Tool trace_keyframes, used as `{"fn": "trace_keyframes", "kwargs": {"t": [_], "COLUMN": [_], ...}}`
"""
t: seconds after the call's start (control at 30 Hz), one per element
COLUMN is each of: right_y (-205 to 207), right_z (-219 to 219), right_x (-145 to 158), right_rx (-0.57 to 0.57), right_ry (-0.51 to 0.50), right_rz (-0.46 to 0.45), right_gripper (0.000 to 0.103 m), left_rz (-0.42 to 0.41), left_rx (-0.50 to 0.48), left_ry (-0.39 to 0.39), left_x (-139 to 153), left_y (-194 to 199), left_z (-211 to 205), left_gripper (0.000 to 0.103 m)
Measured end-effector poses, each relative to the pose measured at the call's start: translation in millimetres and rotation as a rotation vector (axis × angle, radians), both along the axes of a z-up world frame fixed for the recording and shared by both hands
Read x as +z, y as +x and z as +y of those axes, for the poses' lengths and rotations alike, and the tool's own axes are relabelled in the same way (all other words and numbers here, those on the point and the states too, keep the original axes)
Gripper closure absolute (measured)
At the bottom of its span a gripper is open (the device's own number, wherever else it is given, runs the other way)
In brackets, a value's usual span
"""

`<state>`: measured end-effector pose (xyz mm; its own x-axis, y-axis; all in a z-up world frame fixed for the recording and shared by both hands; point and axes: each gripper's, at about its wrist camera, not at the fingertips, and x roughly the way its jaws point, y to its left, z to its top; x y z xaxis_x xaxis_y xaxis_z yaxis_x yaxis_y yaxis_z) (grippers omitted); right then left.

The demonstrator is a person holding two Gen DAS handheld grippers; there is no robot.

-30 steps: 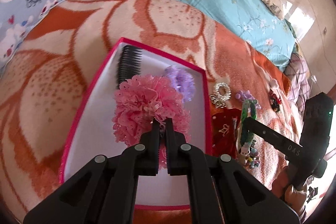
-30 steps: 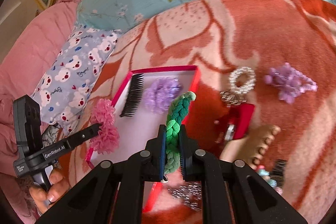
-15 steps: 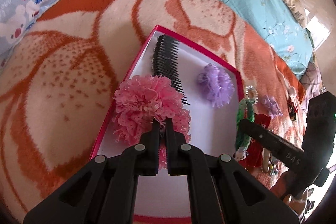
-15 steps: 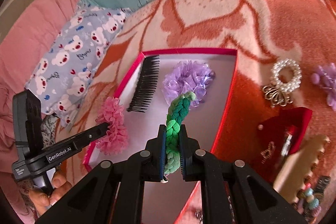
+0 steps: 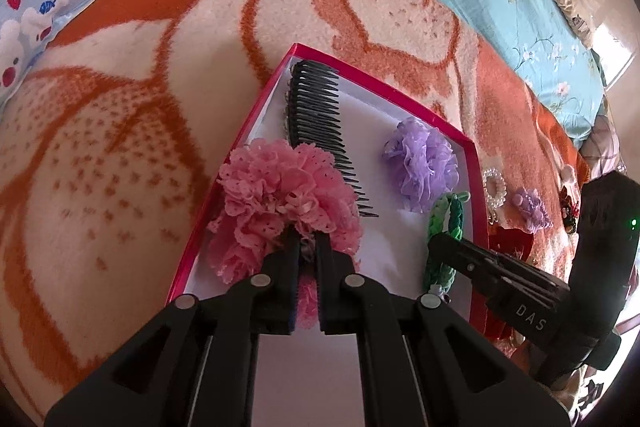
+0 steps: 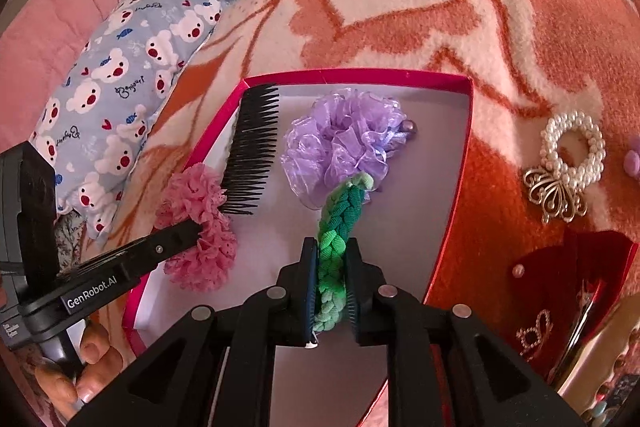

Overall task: Organize jewelry
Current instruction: 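Carry the pink scrunchie in the left tool and green tie in the right tool into the box, then open the right tool to drop the green tie while the left tool releases the pink scrunchie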

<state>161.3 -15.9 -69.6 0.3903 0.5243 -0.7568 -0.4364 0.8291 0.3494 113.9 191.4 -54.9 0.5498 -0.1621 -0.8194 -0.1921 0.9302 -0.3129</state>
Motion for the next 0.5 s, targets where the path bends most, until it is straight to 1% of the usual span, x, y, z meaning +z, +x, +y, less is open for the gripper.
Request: {"fn": "trace_keyframes", "kwargs": {"t": [0.1,0.2,0.27,0.33,0.4,0.47,0.5], "right_y": [2.3,3.4,3.2,2.2,0.9,-0.5,-0.8], "right_z": [-0.8,0.4,1.0,0.2,-0.8,-2.2,-3.3], "right_x": [-1.1,-0.5,0.3,1.8,4.0,7.1,8.5], "right_rx": [-0.001,0.005,0.01,0.012,0.01,0.003,0.002], "right_ry": [-0.002,-0.003,-0.004,-0.001,0.002,0.003,0.006], "right_rz": [0.005,0.006,0.007,0.007,0.005,-0.002,-0.004], "right_gripper": [0.087,0.085,0.082,0.08,0.072,0.07,0.069], "left_rz": [0.003,0.006,0.009,0.01,0.008,0.004,-0.002], "left_rx": [-0.002,-0.001,-0.004,-0.007,-0.008,-0.008,-0.006], "left_ry": [-0.004,-0.009,-0.008,-0.006,0.003,0.01,0.015], "left_x": [-0.4,-0.1,0.5,1.9,4.4,6.6,9.0], "left_y": [0.6,0.8,0.4,-0.6,-2.6,-4.5,-6.3], "left_z": [0.2,0.3,-0.6,-1.7,-2.8,-3.2,-3.3], "left_gripper": [0.099,0.095,0.089,0.085,0.081,0.073,0.072]}}
